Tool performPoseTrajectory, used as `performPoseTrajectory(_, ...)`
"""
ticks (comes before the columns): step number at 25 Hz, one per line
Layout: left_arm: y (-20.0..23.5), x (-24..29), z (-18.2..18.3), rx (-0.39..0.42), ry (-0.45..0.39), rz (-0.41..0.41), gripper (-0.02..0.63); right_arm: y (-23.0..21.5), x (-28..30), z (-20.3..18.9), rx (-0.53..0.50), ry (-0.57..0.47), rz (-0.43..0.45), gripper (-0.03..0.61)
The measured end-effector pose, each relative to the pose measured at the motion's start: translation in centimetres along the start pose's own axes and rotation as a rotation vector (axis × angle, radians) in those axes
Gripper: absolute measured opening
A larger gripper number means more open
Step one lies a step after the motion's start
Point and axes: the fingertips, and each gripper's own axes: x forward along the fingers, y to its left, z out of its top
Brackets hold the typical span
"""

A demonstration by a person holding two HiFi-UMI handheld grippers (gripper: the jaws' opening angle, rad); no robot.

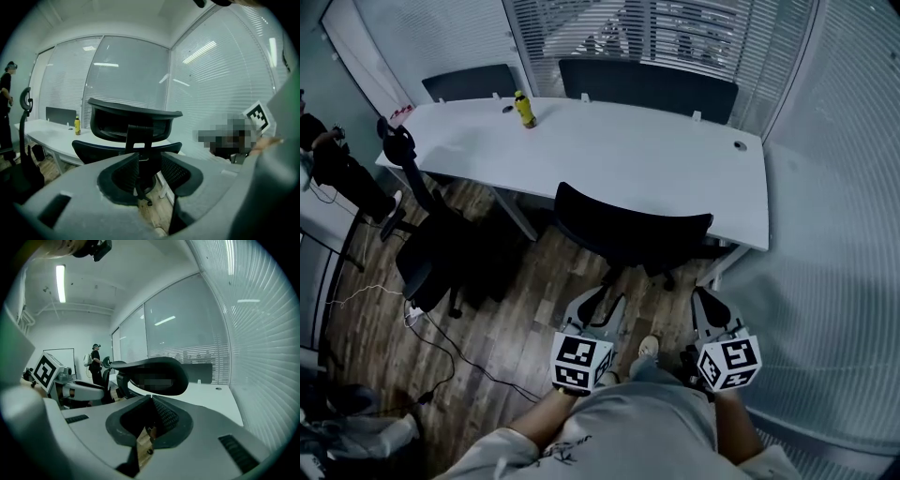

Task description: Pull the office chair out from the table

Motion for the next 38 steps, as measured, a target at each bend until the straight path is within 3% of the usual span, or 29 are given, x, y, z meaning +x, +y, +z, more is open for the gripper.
performPoseTrajectory(4,1.2,2.1,0.9,-0.022,-0.003,0.035,0.223,-2.4,2.0,1.0,0.002,-0.006,0.002,0.013)
performPoseTrajectory(6,1.8,2.9,1.3,-0.033,-0.002,0.048,0.261,-3.2,3.0,1.5,0.002,-0.001,0.008,0.050)
performPoseTrajectory(11,2.5,4.4,2.2,-0.045,-0.010,0.068,0.307,-5.1,4.6,2.6,-0.018,-0.001,0.015,0.108)
performPoseTrajectory(18,2.6,6.4,2.4,-0.049,-0.011,0.109,0.325,-7.5,6.6,3.1,-0.068,0.002,0.054,0.167)
performPoseTrajectory(29,3.0,8.7,2.6,-0.059,-0.013,0.169,0.327,-9.7,10.9,4.0,-0.114,0.031,0.185,0.219)
performPoseTrajectory(38,3.7,9.3,2.6,-0.048,0.001,0.180,0.328,-8.0,13.0,3.7,-0.175,0.069,0.281,0.232)
